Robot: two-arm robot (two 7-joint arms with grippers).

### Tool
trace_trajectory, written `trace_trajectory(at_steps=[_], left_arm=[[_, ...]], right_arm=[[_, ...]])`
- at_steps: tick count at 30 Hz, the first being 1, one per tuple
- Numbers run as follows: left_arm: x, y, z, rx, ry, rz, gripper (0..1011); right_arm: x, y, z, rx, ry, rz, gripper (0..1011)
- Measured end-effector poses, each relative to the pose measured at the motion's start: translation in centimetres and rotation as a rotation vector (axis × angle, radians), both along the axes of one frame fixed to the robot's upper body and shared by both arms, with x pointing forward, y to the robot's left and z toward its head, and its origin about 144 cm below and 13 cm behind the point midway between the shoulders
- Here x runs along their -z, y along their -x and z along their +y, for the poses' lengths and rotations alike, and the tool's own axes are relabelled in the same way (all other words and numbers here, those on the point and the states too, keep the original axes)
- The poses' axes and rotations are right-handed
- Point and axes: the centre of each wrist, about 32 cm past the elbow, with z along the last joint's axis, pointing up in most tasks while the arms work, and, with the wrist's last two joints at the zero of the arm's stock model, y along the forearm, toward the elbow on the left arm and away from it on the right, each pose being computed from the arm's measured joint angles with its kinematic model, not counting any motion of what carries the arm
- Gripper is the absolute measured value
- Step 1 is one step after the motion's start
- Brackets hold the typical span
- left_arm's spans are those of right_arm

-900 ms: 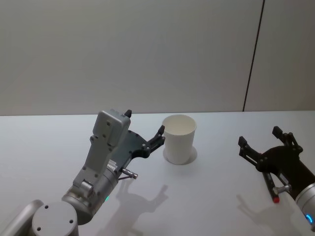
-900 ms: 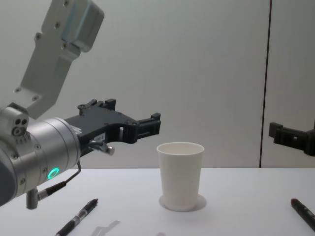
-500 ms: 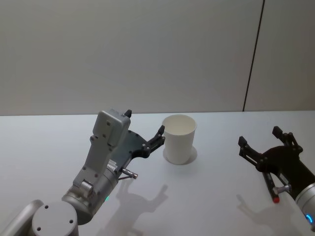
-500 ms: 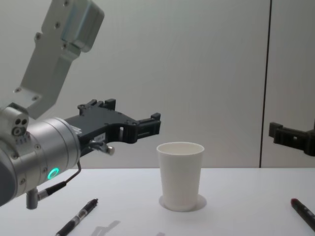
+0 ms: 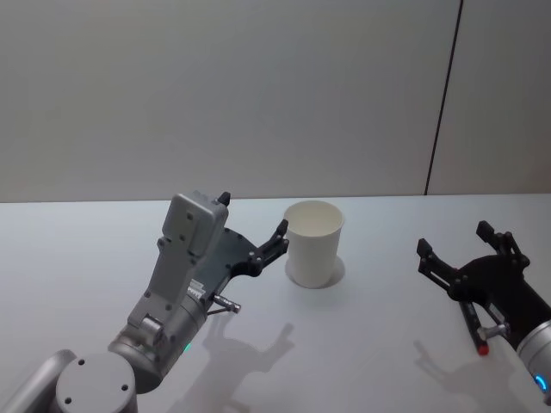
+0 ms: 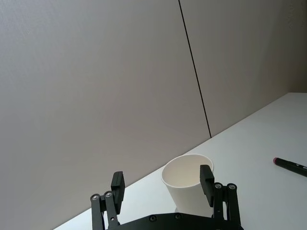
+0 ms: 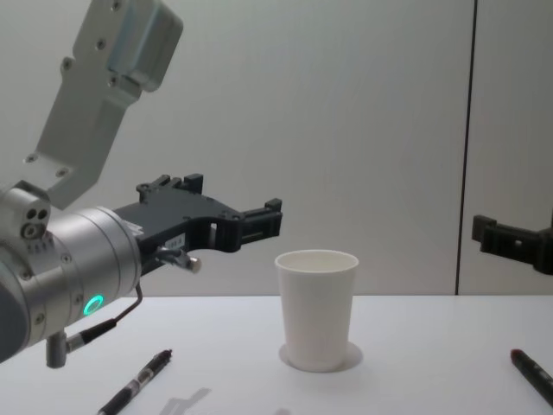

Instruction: Place the pen into the pen holder.

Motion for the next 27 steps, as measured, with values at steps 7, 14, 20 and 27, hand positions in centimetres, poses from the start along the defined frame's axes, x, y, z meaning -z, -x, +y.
trace_trajectory(at_steps=[7,14,20,27], left_arm=[[0.0,0.0,0.0,0.000,0.000,0.000,1003],[0.0,0.0,0.0,0.000,0.000,0.000,1003],[0.0,0.0,0.0,0.000,0.000,0.000,1003],[0.0,0.0,0.0,0.000,0.000,0.000,1003]], right_arm=[[0.0,0.0,0.0,0.000,0.000,0.000,1002],[-0.3,-0.1,0.0,-0.001,-0.005,0.009,1002],[-1.1,-0.5,-0.4,-0.003,-0.010,0.033,1002],[-2.1,-1.2,-1.2,-0.004,-0.011,0.080,1002]])
